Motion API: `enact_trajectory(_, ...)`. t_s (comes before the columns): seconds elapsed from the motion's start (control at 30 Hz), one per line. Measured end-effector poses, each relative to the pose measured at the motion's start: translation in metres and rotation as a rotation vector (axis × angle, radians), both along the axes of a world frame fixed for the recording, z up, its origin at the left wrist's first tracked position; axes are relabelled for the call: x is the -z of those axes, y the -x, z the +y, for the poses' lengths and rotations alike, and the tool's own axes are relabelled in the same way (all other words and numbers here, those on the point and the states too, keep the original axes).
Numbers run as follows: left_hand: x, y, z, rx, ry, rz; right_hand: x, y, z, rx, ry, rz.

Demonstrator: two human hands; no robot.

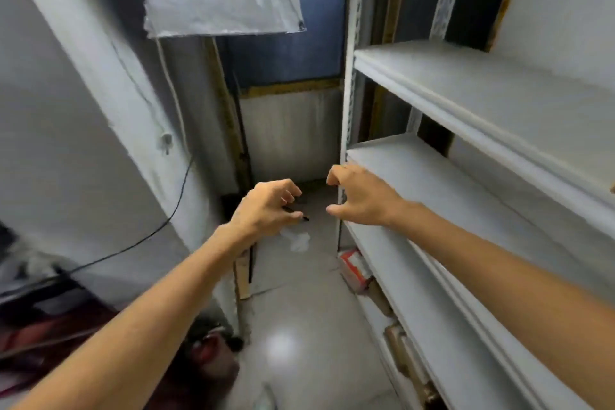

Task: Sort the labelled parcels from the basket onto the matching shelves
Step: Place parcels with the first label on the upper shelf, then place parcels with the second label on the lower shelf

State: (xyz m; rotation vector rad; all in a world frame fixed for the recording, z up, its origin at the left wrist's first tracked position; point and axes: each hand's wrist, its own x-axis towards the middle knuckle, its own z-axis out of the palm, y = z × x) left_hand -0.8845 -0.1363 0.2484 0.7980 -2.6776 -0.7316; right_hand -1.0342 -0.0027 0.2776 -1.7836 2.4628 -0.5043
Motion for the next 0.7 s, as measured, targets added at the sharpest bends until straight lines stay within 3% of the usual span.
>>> enact_trajectory(0.37, 0.057, -0.328, 0.084, -0.675, -0.149, -0.194, 0.064, -0.241, -0.058, -0.754, -0.285, -0.062)
enact_trajectory(0.7, 0.082, -0.515, 0.223, -1.039, -0.251, -0.162, 0.091, -0.470, 0.004, -1.206, -0.433, 0.008)
